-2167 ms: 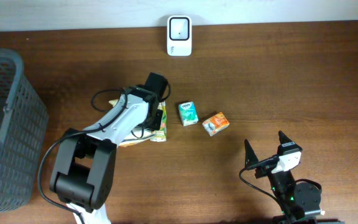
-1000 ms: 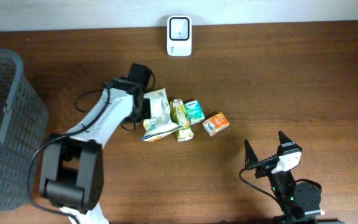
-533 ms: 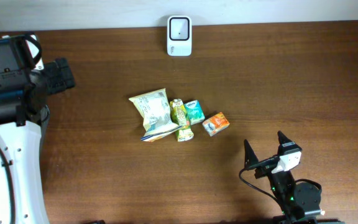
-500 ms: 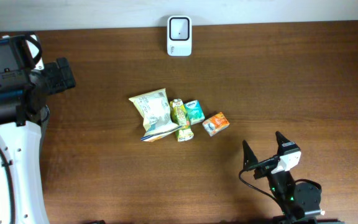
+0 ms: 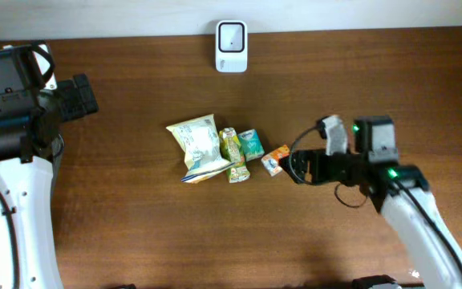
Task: Scan the item barcode
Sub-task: 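Reach the right gripper to the orange tissue pack and grasp it, then lift the orange tissue pack and hold it over the scanner window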
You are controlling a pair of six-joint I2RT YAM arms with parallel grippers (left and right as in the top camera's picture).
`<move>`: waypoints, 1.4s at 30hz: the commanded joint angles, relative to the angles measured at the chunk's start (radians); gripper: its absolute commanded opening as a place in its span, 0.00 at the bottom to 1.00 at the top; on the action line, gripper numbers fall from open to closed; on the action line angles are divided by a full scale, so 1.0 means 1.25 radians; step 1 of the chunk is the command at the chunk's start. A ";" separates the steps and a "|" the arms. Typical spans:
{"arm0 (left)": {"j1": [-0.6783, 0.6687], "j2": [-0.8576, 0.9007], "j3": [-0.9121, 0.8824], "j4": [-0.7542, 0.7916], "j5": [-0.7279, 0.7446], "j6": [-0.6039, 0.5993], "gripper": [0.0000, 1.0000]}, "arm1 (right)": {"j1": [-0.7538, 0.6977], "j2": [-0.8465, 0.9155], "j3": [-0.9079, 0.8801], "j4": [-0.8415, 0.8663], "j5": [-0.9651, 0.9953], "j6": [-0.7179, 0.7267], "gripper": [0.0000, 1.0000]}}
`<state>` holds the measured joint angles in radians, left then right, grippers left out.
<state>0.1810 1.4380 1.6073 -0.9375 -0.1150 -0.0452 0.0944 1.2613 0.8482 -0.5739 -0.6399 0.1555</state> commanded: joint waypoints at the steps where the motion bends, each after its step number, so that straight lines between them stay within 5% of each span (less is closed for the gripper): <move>1: 0.004 -0.003 0.009 0.000 0.005 0.005 0.99 | 0.005 0.139 0.007 0.011 -0.046 0.151 0.74; 4: 0.004 -0.003 0.009 0.000 0.005 0.005 0.99 | 0.042 0.258 0.007 0.020 0.143 0.444 0.38; 8: 0.004 -0.003 0.009 0.000 0.005 0.005 0.99 | 0.158 0.309 0.007 0.133 0.340 0.614 0.37; 14: 0.004 -0.003 0.009 0.000 0.005 0.005 0.99 | 0.186 0.355 0.007 0.211 0.415 0.664 0.36; 17: 0.004 -0.003 0.009 0.000 0.005 0.005 0.99 | 0.185 0.360 0.007 0.218 0.387 0.663 0.16; 20: 0.004 -0.003 0.009 0.000 0.005 0.005 0.99 | 0.129 0.342 0.053 0.150 0.280 0.409 0.06; 23: 0.004 -0.003 0.009 0.000 0.005 0.005 0.99 | 0.043 0.342 0.150 -0.012 0.222 -0.107 0.04; 24: 0.004 -0.003 0.009 0.000 0.005 0.005 0.99 | 0.015 0.343 0.154 -0.003 0.247 -0.270 0.09; 25: 0.004 -0.003 0.009 0.000 0.005 0.005 0.99 | 0.008 0.343 0.154 0.001 0.263 -0.298 0.14; 26: 0.004 -0.003 0.009 0.000 0.005 0.005 0.99 | -0.002 0.343 0.154 0.009 0.310 -0.356 0.29; 28: 0.004 -0.003 0.009 0.000 0.005 0.005 0.99 | -0.008 0.343 0.154 0.023 0.361 -0.385 0.43; 30: 0.004 -0.003 0.009 0.000 0.005 0.005 0.99 | -0.009 0.343 0.156 0.017 0.330 -0.267 0.61; 33: 0.004 -0.003 0.009 0.000 0.005 0.005 0.99 | -0.009 0.348 0.154 -0.023 0.221 -0.102 0.65; 42: 0.004 -0.003 0.009 0.000 0.005 0.005 0.99 | -0.009 0.479 0.134 0.034 0.155 -0.088 0.13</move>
<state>0.1810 1.4380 1.6073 -0.9390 -0.1154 -0.0452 0.0875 1.8320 1.0191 -0.5323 -0.4458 0.0383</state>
